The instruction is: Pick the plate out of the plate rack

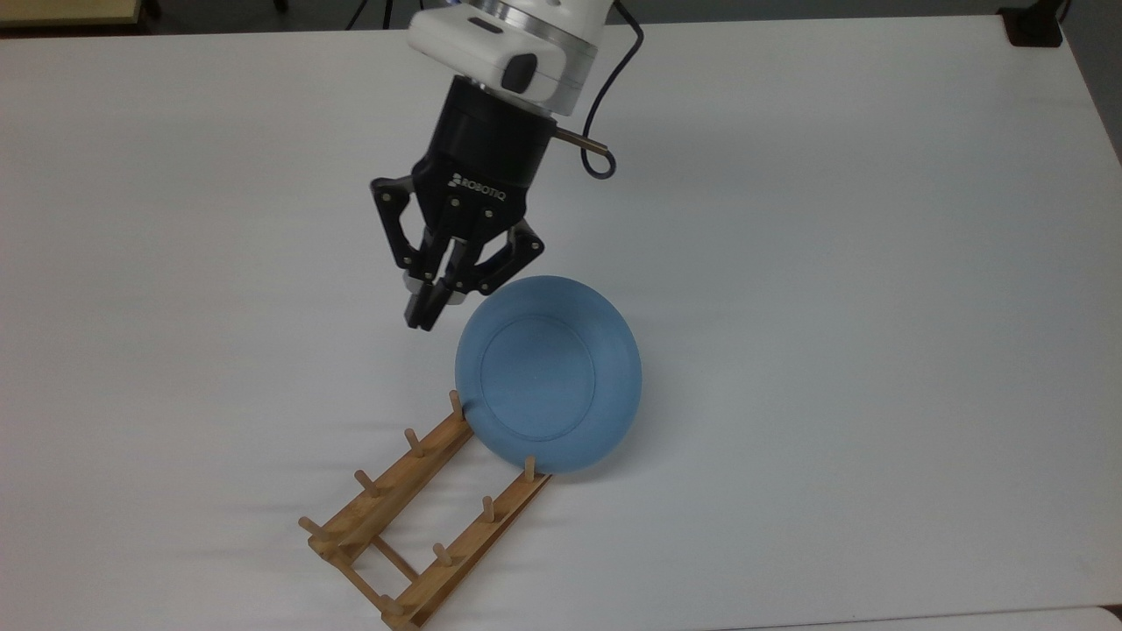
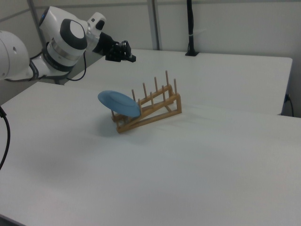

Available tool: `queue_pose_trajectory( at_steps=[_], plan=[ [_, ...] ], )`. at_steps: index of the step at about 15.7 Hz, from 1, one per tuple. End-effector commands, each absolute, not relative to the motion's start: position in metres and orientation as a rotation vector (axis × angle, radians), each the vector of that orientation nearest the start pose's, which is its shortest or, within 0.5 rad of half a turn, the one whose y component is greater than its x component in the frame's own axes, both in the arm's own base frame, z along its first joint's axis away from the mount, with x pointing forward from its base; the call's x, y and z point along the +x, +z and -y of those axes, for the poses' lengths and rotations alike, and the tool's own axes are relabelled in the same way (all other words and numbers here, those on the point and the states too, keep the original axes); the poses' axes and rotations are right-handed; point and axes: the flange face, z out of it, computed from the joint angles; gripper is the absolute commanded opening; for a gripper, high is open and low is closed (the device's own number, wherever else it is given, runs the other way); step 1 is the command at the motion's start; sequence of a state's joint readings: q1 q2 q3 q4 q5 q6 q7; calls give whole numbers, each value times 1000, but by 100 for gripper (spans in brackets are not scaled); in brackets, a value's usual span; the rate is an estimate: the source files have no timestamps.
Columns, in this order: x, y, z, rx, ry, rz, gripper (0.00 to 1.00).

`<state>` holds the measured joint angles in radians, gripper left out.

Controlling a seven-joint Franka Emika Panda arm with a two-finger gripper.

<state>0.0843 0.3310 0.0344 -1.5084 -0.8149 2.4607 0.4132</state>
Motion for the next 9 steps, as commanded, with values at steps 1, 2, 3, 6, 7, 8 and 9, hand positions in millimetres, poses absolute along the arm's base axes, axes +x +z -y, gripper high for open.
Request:
queue_pose_trajectory(
  at_steps=[1, 2, 3, 6, 7, 8, 9],
  plan=[
    [695, 530, -94, -3346, -1288, 327, 10],
    [693, 525, -97, -3349, -1271, 339, 10],
    [693, 523, -98, -3350, -1264, 337, 10],
    [684, 510, -118, -3341, -1199, 380, 44],
    [677, 507, -126, -3339, -1183, 403, 57],
    [670, 507, -134, -3333, -1177, 425, 67],
    [664, 507, -141, -3330, -1171, 456, 69]
  ],
)
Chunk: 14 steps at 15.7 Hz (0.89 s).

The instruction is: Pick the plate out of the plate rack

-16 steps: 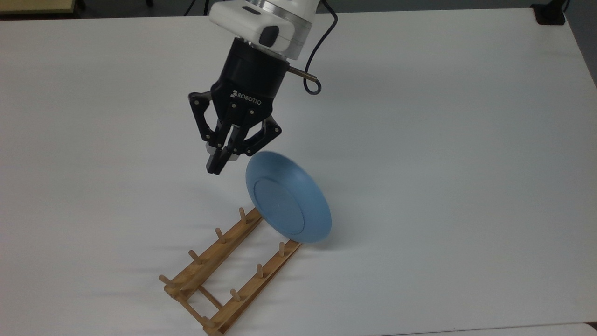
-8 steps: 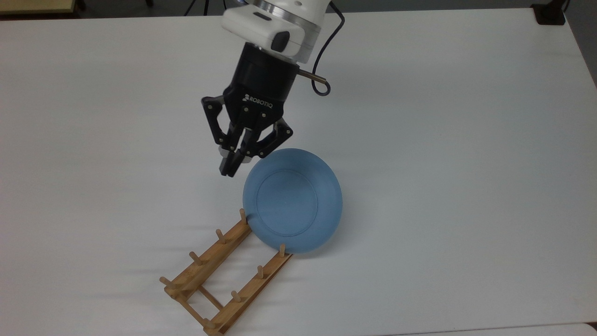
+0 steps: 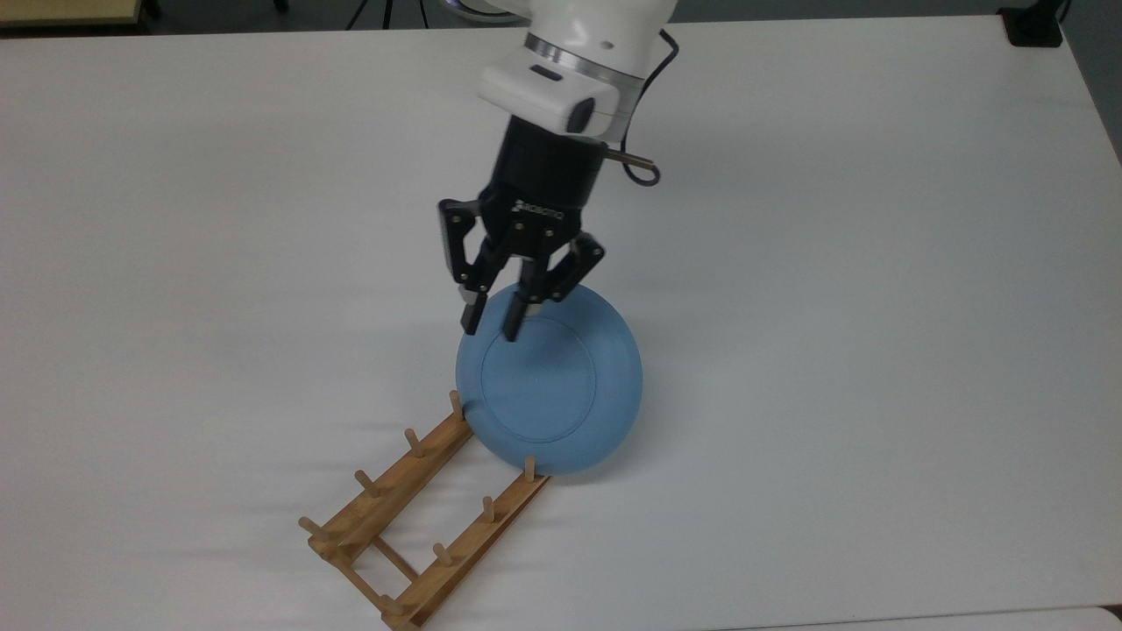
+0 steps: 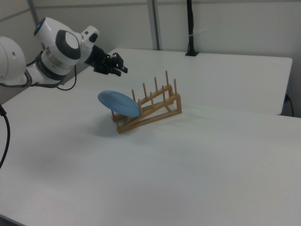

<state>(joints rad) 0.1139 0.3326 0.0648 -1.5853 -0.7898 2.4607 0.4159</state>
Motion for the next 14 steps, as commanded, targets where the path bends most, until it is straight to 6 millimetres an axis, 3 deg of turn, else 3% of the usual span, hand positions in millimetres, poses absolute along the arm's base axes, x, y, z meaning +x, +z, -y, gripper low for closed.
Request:
queue_pose_trajectory(
  at_steps=[1, 6, 8, 11, 14],
  plan=[
    [657, 508, -149, -3328, -1164, 495, 70],
    [629, 490, -174, -3373, -1018, 790, 70],
    [620, 465, -183, -3398, -896, 935, 70],
    [617, 452, -188, -3419, -790, 1064, 69],
    [617, 442, -187, -3425, -757, 1083, 69]
  ],
)
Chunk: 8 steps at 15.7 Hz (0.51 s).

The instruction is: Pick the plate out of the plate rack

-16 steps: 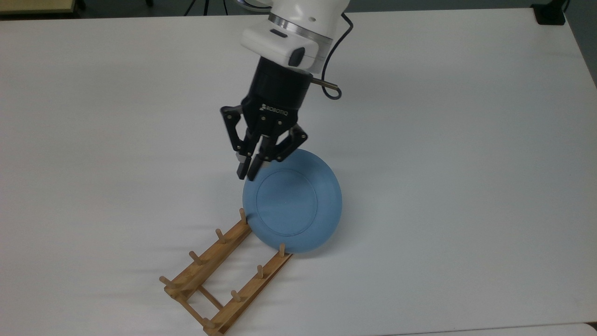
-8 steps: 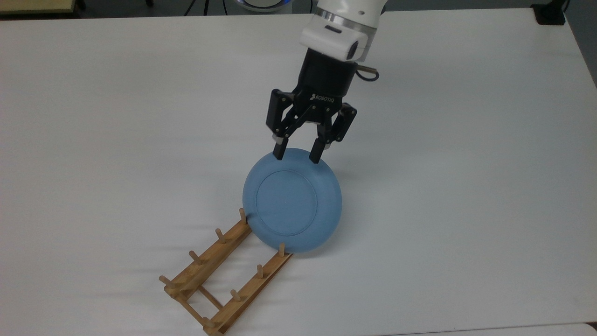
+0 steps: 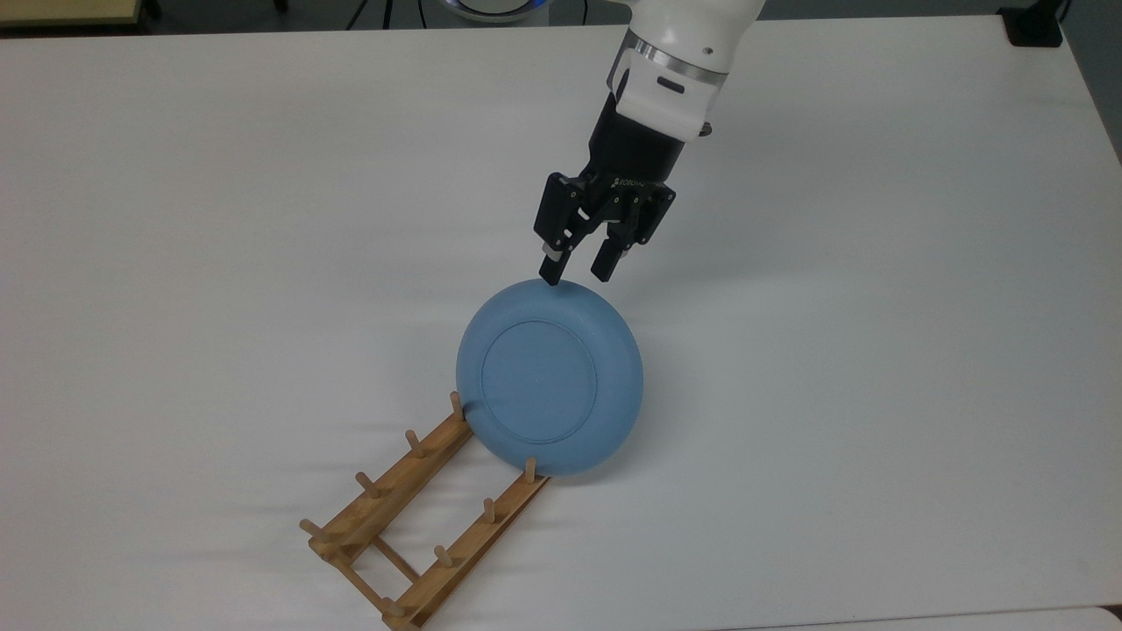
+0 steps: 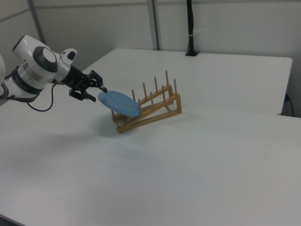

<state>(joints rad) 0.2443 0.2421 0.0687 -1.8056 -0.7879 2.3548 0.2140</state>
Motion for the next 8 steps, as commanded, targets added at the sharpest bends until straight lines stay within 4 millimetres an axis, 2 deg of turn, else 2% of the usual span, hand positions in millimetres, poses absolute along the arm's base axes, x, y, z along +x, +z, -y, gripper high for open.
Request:
queue_pose_trajectory(
  at_steps=[1, 4, 8],
  plan=[
    [618, 435, -188, 2434, 526, -780, 68],
    [623, 423, -187, 2407, 508, -796, 64],
    [636, 418, -178, 2371, 515, -783, 62]
  ],
)
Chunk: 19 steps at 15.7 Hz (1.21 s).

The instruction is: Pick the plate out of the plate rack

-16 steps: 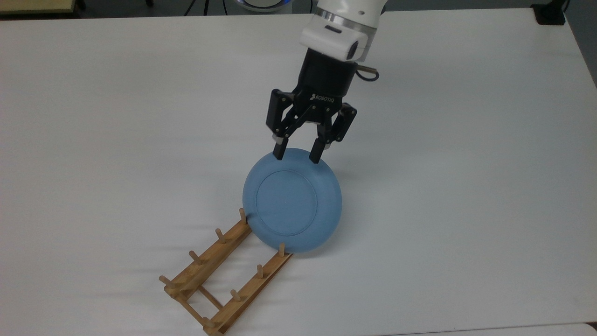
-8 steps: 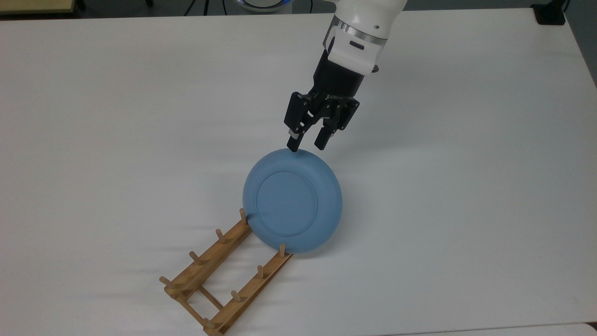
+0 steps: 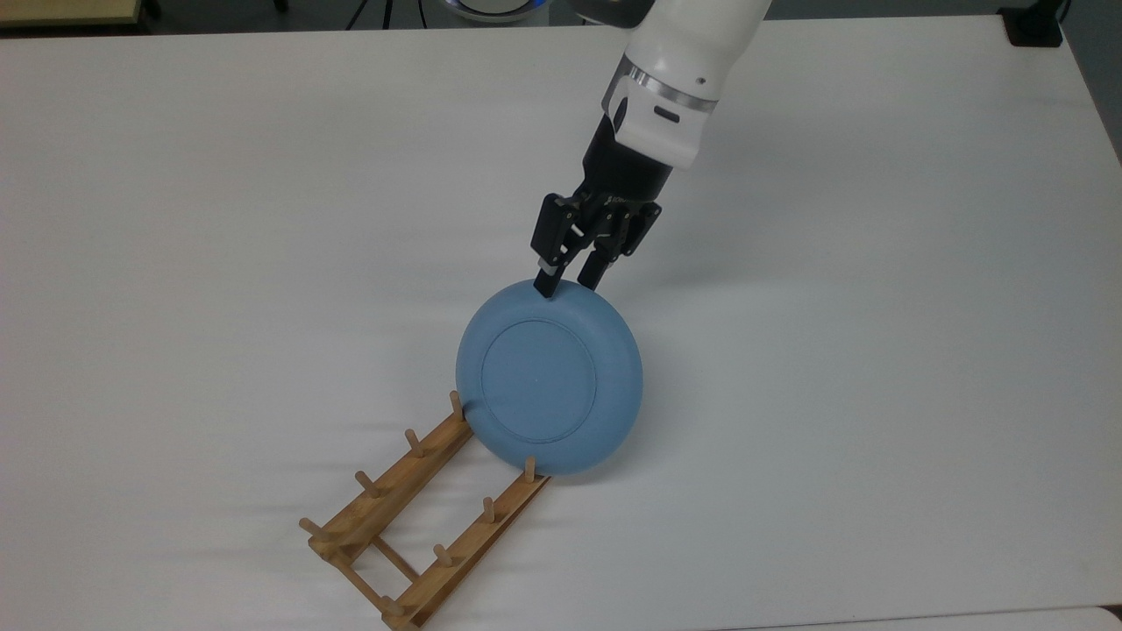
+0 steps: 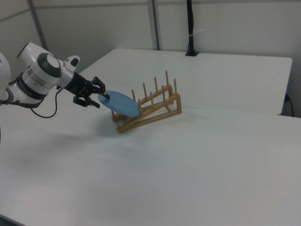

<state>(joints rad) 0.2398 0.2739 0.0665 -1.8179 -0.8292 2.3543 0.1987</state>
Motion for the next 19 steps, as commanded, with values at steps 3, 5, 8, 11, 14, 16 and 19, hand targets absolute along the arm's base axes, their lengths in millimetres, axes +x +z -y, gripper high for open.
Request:
queue_pose_trajectory(
  at_steps=[3, 5, 8, 11, 14, 16, 19],
  plan=[
    [644, 422, -167, 2352, 547, -740, 60],
    [652, 437, -159, 2336, 592, -696, 59],
    [660, 447, -143, 2312, 612, -666, 52],
    [666, 444, -134, 2271, 604, -674, 42],
    [680, 441, -125, 2238, 613, -653, 39],
    [688, 435, -119, 2208, 615, -639, 36],
    [692, 435, -114, 2198, 627, -614, 31]
  ],
)
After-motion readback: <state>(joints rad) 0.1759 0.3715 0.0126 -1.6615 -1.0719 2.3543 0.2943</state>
